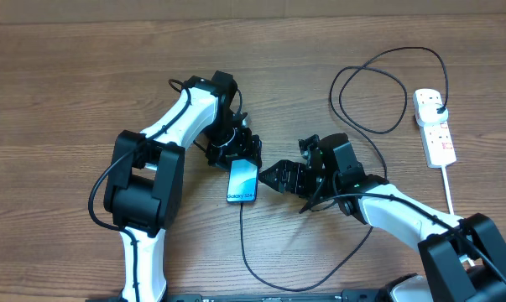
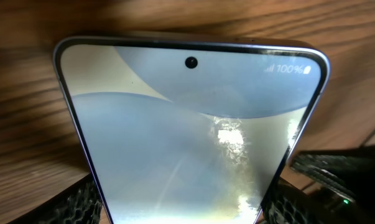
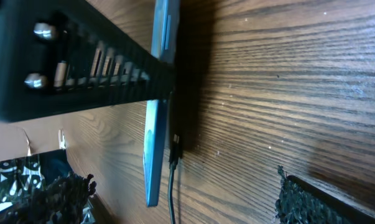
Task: Plug charger to phone and switch on socket
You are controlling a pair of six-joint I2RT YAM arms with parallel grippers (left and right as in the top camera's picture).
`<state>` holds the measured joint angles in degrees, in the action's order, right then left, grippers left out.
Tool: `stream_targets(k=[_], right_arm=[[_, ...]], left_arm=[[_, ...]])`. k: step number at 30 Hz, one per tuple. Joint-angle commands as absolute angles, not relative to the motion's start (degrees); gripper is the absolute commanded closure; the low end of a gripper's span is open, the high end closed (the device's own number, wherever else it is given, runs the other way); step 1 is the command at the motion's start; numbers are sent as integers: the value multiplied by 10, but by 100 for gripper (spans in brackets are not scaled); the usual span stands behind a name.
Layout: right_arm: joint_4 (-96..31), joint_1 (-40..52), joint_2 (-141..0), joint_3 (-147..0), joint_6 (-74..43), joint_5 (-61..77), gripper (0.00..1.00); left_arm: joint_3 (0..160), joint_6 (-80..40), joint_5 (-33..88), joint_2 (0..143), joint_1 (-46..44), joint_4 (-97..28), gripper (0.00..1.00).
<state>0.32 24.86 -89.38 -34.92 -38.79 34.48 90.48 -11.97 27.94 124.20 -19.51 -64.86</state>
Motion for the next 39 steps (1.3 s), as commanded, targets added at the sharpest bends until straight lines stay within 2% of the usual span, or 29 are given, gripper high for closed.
stream_targets(k=[1,9,13,22,29,33,39], right_arm=[[8,252,-898,-345,-395,342,0],[15,283,-898,-345,-436,302,0],[18,297,-898,-345,-469,276,5],[38,310,-898,-345,-469,276,33],[38,310,-898,-345,-469,270,47],[39,310,-898,-345,-472,263,62],[38,310,-898,-345,-480,264,80]], left_arm=[[921,-107,330,1249,-197,-651,27],[921,-112,356,1249,-216,-644,27],[921,-120,357,1249,-226,-635,27],[921,-120,389,1249,-245,-623,26],[921,-120,406,1249,-246,-621,25],[921,-120,406,1249,-248,-621,25],[921,-120,405,1249,-251,-620,24]])
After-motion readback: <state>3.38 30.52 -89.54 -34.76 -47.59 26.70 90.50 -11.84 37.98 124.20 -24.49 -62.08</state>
